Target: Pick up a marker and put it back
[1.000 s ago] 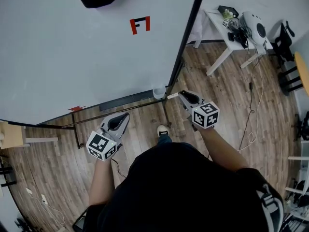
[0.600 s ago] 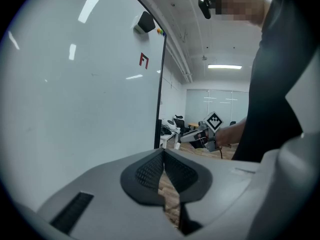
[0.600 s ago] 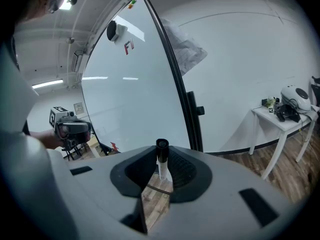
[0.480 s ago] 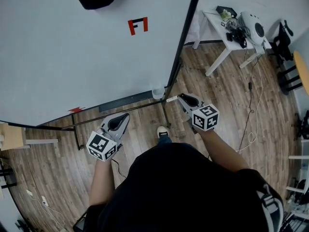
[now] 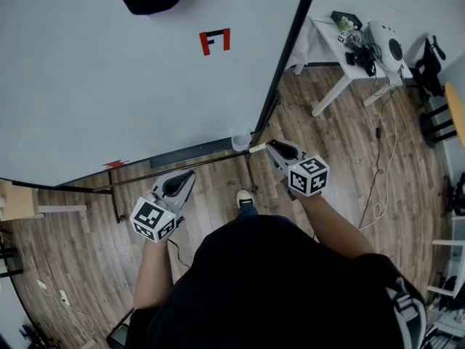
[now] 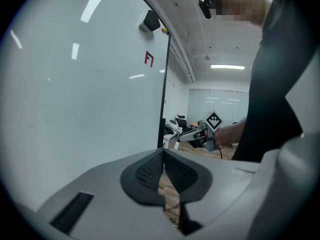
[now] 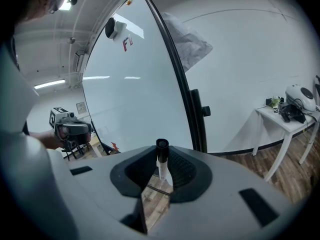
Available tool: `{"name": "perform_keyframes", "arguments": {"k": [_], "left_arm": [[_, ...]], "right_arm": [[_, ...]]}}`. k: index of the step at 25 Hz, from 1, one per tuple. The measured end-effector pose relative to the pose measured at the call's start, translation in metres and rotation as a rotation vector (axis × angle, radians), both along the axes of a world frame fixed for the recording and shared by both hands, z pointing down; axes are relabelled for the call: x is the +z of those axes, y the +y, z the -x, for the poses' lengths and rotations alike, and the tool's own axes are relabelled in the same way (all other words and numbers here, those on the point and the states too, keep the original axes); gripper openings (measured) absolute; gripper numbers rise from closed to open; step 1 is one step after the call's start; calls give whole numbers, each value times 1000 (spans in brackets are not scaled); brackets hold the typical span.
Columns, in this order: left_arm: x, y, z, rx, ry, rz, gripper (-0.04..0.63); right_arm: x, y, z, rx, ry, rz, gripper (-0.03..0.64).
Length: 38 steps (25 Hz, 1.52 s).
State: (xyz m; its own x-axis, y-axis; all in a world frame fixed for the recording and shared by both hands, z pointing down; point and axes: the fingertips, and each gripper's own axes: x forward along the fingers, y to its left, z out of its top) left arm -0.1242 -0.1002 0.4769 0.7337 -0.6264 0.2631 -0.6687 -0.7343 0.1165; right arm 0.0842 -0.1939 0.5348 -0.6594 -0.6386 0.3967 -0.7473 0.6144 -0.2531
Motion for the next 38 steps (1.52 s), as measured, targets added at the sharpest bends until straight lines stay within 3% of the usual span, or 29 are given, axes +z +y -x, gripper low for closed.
{"name": "perform_keyframes", "arguments": {"k": [24,38], "left_arm": [[18,-51,4,-45,3,46,12],[28,-62,13,-70,3,73,12]], "right_arm": [[45,-68,23,-68,50,46,63],[93,-77,43,-119,134,62,63]]}}
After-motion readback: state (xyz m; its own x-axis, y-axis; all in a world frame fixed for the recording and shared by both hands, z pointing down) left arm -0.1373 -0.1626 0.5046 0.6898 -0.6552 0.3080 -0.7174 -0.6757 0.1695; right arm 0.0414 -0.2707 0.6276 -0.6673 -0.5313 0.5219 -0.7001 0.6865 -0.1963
